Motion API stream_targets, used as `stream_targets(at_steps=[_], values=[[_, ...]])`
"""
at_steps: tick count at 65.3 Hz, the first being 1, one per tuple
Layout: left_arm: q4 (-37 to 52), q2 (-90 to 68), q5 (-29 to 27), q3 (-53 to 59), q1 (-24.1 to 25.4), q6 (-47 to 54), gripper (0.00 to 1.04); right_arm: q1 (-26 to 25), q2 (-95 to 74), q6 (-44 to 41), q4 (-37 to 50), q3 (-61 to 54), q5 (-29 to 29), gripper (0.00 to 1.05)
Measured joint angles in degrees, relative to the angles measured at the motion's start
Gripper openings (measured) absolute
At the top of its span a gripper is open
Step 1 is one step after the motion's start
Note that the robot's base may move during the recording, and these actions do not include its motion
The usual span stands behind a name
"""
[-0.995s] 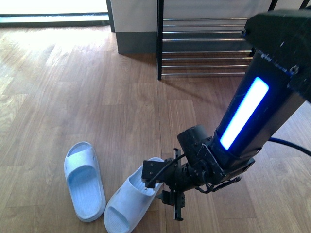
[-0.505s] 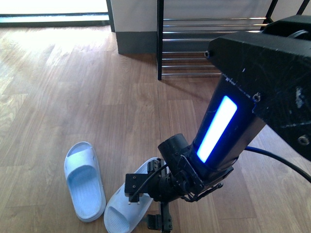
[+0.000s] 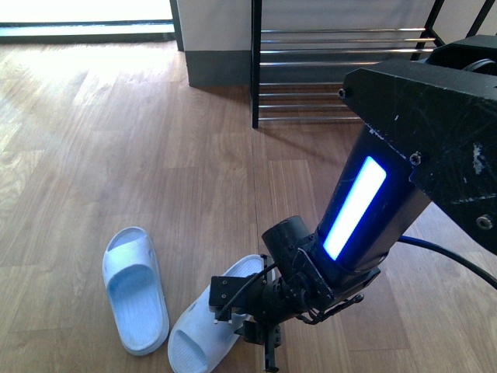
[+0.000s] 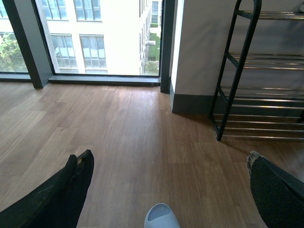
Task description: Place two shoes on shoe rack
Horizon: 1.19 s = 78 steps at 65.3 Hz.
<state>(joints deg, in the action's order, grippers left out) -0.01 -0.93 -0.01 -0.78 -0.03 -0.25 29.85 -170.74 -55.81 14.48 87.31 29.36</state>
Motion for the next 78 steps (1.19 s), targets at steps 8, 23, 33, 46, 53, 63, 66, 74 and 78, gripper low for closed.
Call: stream_targets(at_steps=[8,23,33,46,53,63,66,74,78], values=[[0.0,0.0,0.0,0.0,0.0,0.0,0.95,-0.7,3.0,3.7,4.2,-3.3,0.2,0.02],[0.0,0.0,0.0,0.0,0.0,0.0,0.95,-3.5,16.4,21.0,22.6,-15.5,-4.2,0.02],[0.0,0.0,0.0,0.0,0.0,0.0,0.95,-10.7,36.5,40.4,35.8,-28.9,-15.6,0.02],[0.0,0.0,0.0,0.0,0.0,0.0,0.95,-24.0,63.4,53.7,35.2,-45.7,-24.1,0.02],[0.0,0.0,0.0,0.0,0.0,0.0,0.95,-29.7,77.4,56.7,30.8,-53.3,-22.0,0.02],[0.0,0.0,0.0,0.0,0.0,0.0,0.95,-35.5,93.8,58.5,23.4,-61.3,-16.8,0.02],[0.0,0.0,0.0,0.0,0.0,0.0,0.95,-36.4,97.7,58.9,21.6,-63.2,-15.9,0.02],[0.0,0.0,0.0,0.0,0.0,0.0,0.95,-37.1,101.5,59.3,21.1,-64.5,-15.4,0.02],[0.0,0.0,0.0,0.0,0.0,0.0,0.95,-37.1,101.4,59.3,21.0,-64.6,-15.2,0.02]])
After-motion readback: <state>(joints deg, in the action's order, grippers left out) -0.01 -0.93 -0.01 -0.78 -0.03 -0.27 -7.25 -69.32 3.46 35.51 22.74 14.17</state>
